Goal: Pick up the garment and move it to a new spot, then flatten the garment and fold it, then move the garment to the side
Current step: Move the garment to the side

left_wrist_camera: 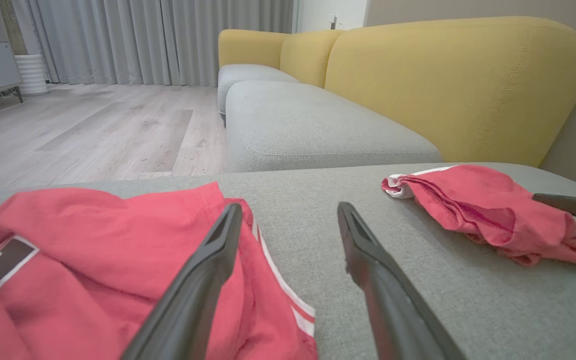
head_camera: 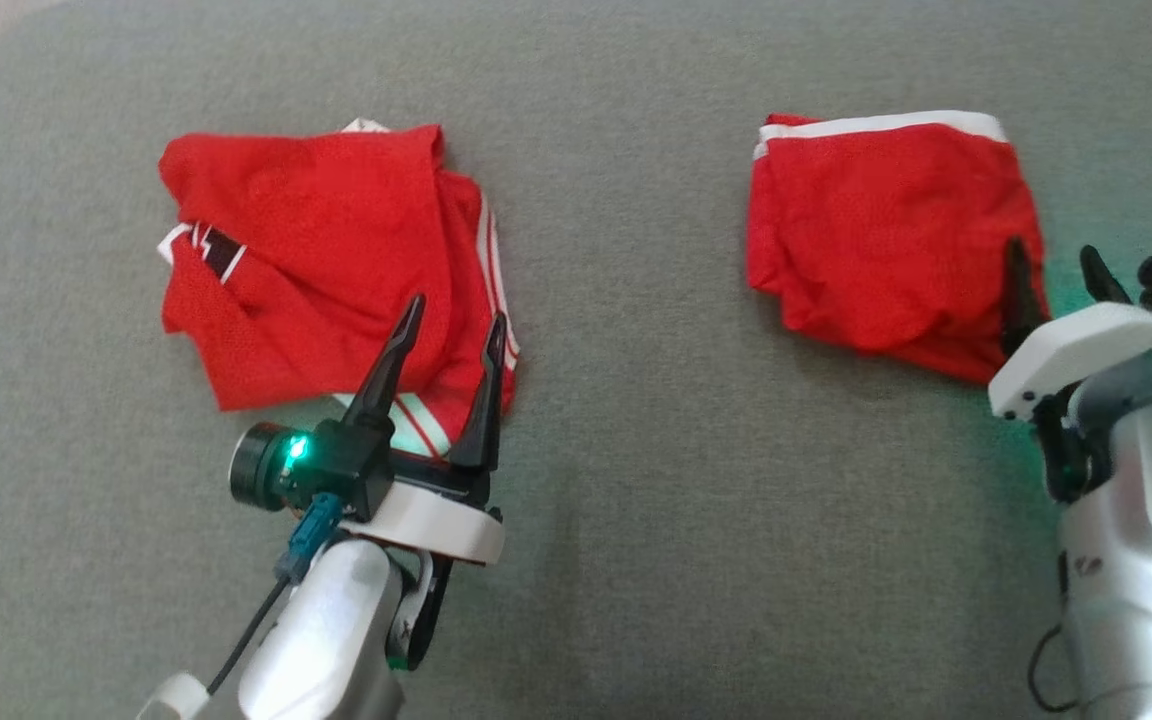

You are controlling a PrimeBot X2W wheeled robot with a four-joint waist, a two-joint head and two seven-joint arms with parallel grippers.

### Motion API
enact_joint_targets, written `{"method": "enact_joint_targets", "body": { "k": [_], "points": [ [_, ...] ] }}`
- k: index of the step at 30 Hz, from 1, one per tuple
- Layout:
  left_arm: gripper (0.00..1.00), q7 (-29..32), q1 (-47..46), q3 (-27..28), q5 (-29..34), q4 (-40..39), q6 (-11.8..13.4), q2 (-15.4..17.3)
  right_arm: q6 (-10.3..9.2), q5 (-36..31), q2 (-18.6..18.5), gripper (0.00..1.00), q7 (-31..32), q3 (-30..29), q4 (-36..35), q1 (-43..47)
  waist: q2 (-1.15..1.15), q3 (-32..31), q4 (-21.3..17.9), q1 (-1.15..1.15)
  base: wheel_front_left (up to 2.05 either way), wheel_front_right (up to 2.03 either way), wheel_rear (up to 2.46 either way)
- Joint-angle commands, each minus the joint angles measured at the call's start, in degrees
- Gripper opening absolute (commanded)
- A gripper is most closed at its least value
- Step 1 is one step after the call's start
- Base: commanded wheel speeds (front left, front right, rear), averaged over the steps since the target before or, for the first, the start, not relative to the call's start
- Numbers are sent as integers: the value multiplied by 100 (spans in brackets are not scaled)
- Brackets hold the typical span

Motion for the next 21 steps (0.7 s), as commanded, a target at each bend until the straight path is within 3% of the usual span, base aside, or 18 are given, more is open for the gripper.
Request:
{"method": "enact_joint_targets", "body": {
  "k": [1,9,10,11,12,21],
  "points": [
    [100,-55,-252,150,58,-167,-14,16,-5,-90,-84,100,59,117,18,-276,0,91,89,-1,0,0,0],
    [100,-55,-325,151,74,-144,-17,-4,-5,-259,-376,100,313,802,1051,-657,0,152,139,-1,0,0,0],
    [100,-55,-327,152,74,-139,-12,-6,-5,-217,-423,72,320,950,1145,-696,0,142,130,-1,0,0,0],
    [100,-55,-329,155,72,-128,-8,-8,-5,-171,-475,14,308,1097,1215,-734,0,127,114,-1,0,0,0],
    [100,-55,-328,159,71,-116,-5,-10,-5,-127,-534,0,286,1251,1266,-769,0,110,94,-1,0,0,0],
    [100,-55,-247,194,66,-120,5,-21,-5,315,-1377,0,29,2275,1224,-915,0,-91,-115,-1,0,0,0]
  ]
}}
